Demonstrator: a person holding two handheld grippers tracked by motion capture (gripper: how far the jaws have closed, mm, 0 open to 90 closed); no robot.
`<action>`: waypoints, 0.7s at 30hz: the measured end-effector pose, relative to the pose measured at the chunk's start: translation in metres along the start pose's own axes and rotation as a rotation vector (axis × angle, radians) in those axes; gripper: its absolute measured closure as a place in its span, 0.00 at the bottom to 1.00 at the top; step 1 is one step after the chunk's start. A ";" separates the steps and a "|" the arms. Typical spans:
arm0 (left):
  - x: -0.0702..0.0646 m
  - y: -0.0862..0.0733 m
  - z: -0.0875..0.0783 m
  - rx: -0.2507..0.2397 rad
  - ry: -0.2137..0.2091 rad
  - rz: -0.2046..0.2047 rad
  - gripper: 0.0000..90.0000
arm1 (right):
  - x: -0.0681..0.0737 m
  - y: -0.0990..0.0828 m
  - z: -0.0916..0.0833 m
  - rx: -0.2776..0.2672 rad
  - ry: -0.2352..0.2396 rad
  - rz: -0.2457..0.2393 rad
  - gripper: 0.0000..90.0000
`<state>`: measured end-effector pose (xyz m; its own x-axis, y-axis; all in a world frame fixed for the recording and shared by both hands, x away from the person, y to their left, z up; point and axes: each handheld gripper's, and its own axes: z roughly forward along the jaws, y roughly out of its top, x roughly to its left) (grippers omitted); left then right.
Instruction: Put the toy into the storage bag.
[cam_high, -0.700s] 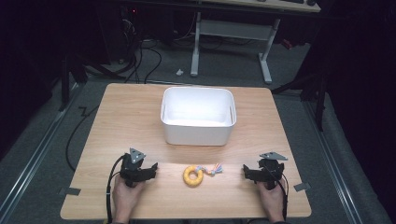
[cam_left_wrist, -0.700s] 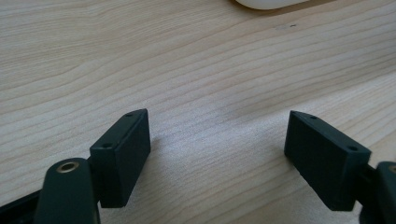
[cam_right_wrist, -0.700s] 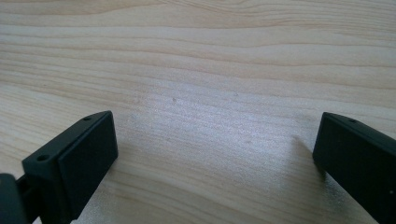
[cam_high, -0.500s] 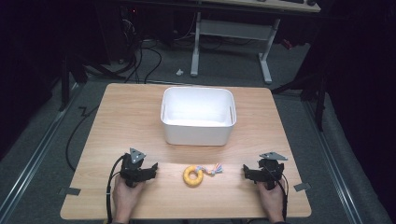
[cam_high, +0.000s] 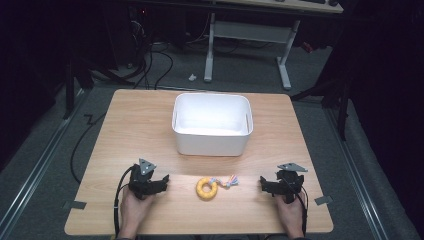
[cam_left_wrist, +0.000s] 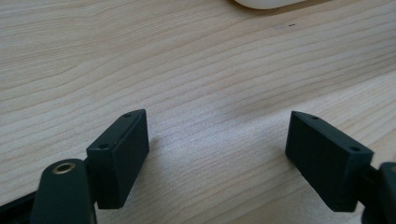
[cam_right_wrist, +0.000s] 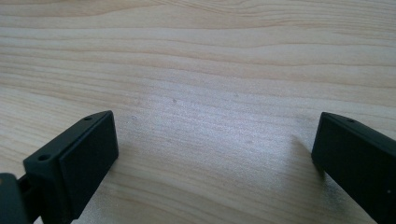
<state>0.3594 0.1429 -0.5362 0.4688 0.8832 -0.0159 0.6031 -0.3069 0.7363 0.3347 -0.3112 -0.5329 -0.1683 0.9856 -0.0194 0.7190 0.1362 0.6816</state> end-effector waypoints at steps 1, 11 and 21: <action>0.000 0.000 0.000 0.000 -0.001 0.001 0.24 | 0.000 0.000 0.000 0.000 0.000 0.000 0.00; 0.001 -0.001 -0.001 0.004 -0.010 0.013 0.23 | 0.000 0.000 0.000 0.000 0.001 -0.008 0.01; 0.002 -0.001 -0.004 0.008 -0.032 0.003 0.27 | 0.002 0.000 -0.001 -0.002 0.007 -0.007 0.01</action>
<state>0.3573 0.1459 -0.5342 0.4909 0.8705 -0.0354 0.6068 -0.3124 0.7309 0.3339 -0.3097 -0.5327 -0.1782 0.9838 -0.0189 0.7168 0.1429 0.6825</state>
